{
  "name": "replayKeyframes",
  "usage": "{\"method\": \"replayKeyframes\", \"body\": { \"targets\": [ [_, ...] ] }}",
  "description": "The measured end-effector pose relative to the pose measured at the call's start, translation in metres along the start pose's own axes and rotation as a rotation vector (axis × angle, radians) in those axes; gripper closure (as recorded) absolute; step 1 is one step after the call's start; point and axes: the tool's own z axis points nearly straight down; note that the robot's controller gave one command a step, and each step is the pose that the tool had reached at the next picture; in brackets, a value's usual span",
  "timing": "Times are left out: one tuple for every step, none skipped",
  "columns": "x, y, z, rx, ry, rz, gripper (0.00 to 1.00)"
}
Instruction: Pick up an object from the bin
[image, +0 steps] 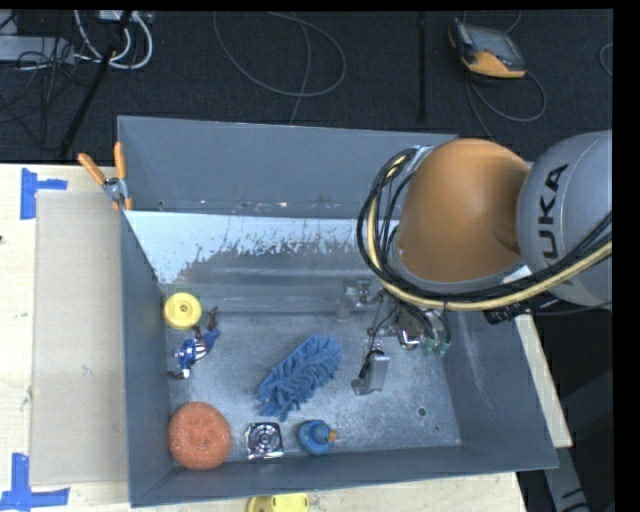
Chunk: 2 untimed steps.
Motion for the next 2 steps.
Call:
{"method": "replayKeyframes", "body": {
  "targets": [
    [-0.001, 0.0, -0.005, -0.001, -0.008, 0.002, 0.0],
    [-0.028, 0.018, 0.034, 0.0, -0.017, -0.035, 0.0]
  ]
}}
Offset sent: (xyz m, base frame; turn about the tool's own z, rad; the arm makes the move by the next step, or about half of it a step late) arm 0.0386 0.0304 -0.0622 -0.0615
